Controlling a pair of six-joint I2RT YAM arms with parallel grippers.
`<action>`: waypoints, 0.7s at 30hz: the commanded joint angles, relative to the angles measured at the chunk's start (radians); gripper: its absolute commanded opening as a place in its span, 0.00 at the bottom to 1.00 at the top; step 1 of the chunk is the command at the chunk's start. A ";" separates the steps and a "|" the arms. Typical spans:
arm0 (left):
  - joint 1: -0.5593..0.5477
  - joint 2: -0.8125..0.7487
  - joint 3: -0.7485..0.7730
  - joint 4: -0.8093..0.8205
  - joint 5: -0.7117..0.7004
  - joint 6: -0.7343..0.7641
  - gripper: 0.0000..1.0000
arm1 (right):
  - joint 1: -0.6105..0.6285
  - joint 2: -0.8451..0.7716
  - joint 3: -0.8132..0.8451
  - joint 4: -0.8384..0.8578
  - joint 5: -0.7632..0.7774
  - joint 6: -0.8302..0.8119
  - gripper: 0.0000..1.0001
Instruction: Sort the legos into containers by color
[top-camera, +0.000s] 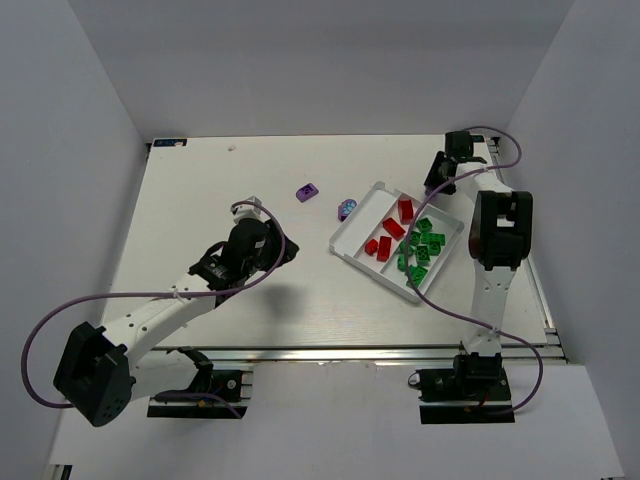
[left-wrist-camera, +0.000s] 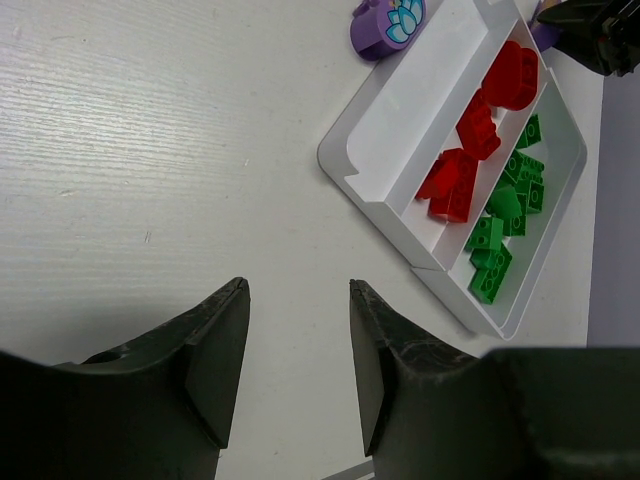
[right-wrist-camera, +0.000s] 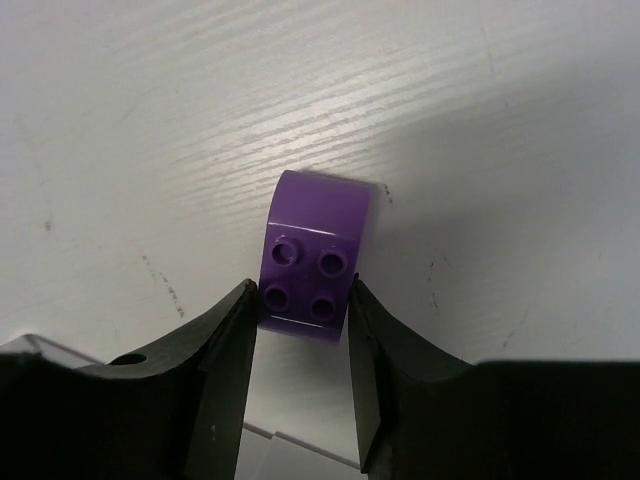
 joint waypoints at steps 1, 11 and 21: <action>0.004 -0.031 0.020 0.002 -0.009 0.001 0.54 | -0.036 -0.120 -0.005 0.099 -0.086 -0.044 0.00; 0.004 -0.077 -0.017 0.036 -0.013 -0.001 0.55 | -0.047 -0.347 -0.215 0.314 -0.654 -0.295 0.00; 0.004 -0.106 -0.040 0.065 -0.010 0.002 0.55 | 0.014 -0.305 -0.074 -0.061 -0.929 -0.716 0.00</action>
